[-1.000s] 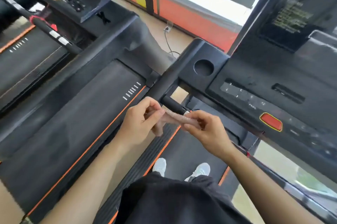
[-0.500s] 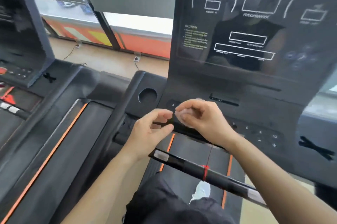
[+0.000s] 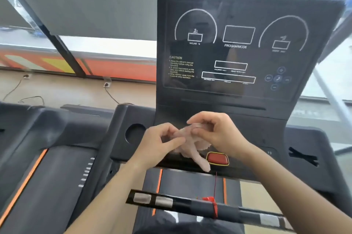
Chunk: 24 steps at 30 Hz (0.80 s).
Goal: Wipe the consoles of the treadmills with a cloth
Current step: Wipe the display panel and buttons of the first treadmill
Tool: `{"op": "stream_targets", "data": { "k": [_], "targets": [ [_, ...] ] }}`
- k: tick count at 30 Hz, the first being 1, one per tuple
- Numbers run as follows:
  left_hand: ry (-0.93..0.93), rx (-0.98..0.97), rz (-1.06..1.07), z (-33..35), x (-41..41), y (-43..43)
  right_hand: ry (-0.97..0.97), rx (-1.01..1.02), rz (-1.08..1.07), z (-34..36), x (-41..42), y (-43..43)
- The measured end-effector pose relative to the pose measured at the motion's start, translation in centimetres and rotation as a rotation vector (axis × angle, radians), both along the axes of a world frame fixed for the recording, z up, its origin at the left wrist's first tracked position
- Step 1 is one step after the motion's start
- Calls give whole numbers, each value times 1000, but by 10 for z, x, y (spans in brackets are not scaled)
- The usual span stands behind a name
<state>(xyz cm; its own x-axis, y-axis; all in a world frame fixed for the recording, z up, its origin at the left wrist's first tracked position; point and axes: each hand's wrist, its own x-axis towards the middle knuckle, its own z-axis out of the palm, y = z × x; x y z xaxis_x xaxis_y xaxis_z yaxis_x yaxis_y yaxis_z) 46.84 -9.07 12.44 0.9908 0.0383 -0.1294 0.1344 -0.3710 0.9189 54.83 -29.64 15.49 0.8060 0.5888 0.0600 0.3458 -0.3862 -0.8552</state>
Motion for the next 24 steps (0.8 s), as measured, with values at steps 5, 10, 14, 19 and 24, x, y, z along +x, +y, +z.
{"op": "stream_targets", "data": {
  "k": [5, 10, 14, 19, 24],
  "targets": [
    [-8, 213, -56, 2, 34, 47, -92, -59, -36, -1, 17, 8],
    [-173, 226, -5, 18, 82, 79, -274, -122, -110, 11, 53, 24],
    [-291, 208, 151, 22, 124, 88, -453, -158, -198, 21, 91, 43],
    [-380, 134, 324, 9, 161, 86, -649, -274, -372, 18, 117, 75],
    [-307, 60, 441, -16, 171, 79, -790, -631, -496, -28, 117, 100]
  ]
}}
